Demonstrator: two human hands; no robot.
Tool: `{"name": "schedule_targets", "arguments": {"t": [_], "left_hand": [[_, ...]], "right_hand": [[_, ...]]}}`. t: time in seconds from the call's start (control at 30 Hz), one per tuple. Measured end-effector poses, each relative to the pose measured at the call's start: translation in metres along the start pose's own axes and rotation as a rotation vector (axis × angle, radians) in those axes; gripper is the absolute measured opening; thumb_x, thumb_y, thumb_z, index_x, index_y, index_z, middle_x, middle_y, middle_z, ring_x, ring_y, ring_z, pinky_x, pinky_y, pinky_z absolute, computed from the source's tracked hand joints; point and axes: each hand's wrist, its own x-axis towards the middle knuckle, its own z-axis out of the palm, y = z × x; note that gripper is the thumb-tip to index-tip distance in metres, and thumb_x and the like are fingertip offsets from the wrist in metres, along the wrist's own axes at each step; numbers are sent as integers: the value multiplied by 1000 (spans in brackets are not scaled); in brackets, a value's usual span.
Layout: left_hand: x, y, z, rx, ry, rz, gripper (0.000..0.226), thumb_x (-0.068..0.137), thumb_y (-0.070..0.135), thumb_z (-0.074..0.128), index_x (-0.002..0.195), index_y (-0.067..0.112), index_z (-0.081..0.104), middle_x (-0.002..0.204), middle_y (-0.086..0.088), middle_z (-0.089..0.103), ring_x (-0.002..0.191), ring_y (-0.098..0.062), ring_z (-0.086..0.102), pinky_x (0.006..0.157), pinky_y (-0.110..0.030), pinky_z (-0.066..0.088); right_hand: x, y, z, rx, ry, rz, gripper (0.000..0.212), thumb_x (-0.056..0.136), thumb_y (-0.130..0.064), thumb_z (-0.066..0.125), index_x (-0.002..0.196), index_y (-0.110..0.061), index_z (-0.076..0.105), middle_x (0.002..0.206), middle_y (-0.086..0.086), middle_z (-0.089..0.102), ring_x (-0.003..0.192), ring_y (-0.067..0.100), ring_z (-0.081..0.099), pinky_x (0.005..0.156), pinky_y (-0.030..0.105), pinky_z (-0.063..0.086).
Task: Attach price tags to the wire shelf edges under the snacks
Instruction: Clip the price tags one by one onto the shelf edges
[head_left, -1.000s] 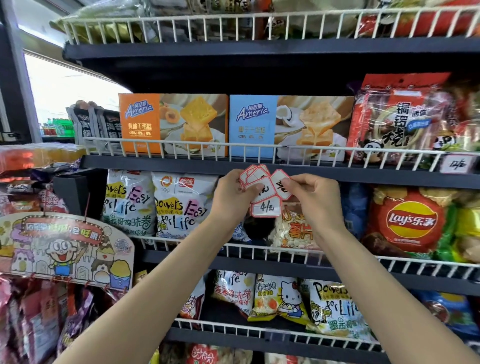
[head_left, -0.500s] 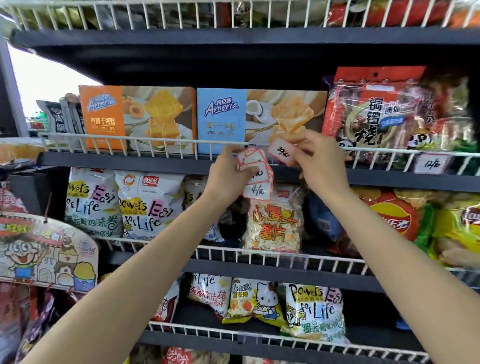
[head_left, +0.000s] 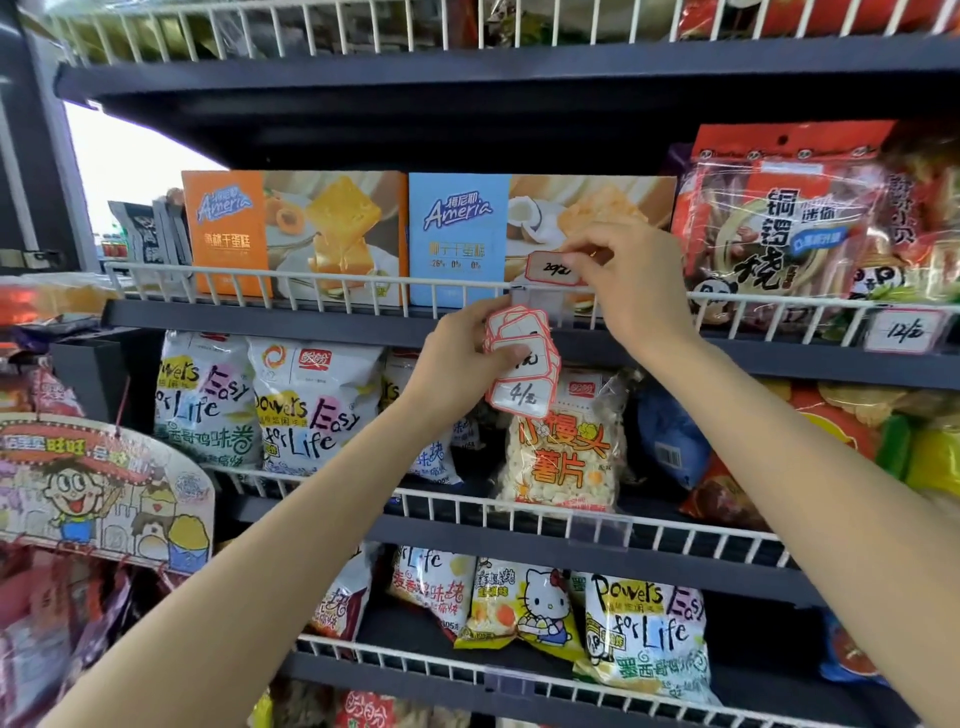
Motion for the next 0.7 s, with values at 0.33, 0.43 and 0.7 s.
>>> {"name": "schedule_targets", "arguments": {"t": [0.33, 0.43, 0.7], "left_hand": [[-3, -3, -14, 90, -152, -2, 50, 86, 13, 66, 123, 36, 40, 79, -12, 72, 62, -26, 64, 63, -39, 54], [-3, -3, -15, 99, -167, -16, 53, 85, 12, 67, 126, 34, 39, 81, -11, 72, 69, -26, 68, 73, -42, 55], [-2, -3, -17, 93, -185, -17, 56, 86, 11, 66, 130, 29, 39, 82, -7, 72, 62, -12, 66, 64, -28, 52]], "right_hand": [[-1, -7, 3, -260, -139, -76, 8, 91, -18, 58, 95, -15, 64, 94, 3, 69, 88, 20, 62, 73, 36, 51], [-6, -6, 5, -385, -144, -122, 8, 92, -18, 56, 92, -14, 62, 96, 3, 64, 95, 22, 55, 68, 37, 48], [-13, -3, 9, -416, -155, -101, 20, 96, -20, 48, 99, -9, 64, 109, 3, 57, 107, 20, 47, 68, 29, 39]]}}
